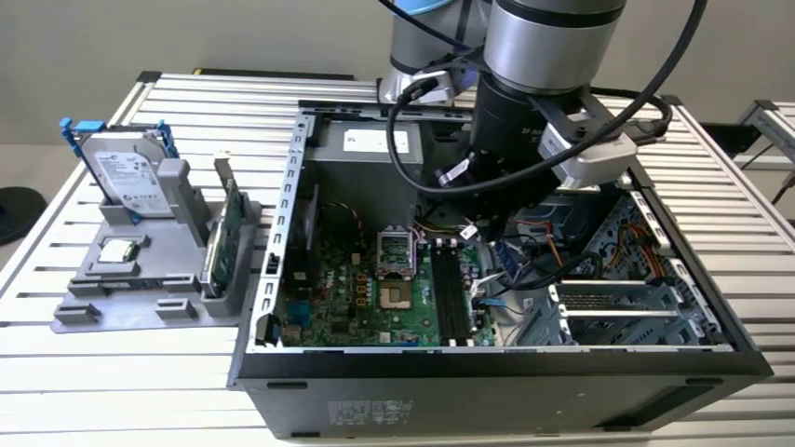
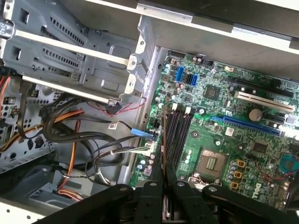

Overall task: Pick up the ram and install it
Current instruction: 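Insert the ram into the slot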

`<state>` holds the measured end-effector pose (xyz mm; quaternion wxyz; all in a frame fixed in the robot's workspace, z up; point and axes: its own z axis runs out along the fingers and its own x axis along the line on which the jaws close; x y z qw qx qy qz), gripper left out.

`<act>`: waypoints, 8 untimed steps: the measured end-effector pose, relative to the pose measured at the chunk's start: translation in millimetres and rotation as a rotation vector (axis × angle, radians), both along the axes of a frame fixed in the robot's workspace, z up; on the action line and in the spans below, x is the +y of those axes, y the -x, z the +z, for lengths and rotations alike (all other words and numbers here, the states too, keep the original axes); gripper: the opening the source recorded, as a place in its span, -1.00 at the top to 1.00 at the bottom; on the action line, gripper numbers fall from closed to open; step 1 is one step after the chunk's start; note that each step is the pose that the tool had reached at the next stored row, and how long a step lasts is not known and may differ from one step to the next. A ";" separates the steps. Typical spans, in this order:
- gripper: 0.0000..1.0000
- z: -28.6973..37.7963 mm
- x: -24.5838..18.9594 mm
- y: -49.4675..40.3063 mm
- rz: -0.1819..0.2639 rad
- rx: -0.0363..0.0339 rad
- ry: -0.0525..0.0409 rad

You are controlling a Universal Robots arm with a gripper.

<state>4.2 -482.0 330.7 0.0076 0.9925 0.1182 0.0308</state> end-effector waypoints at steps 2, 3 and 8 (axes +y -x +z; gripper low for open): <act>1.00 -0.2 0.0 0.0 -0.017 0.0000 0.0000; 1.00 -0.2 0.0 0.0 -0.024 0.0000 0.0001; 1.00 -0.5 0.0 0.0 -0.061 0.0000 -0.0001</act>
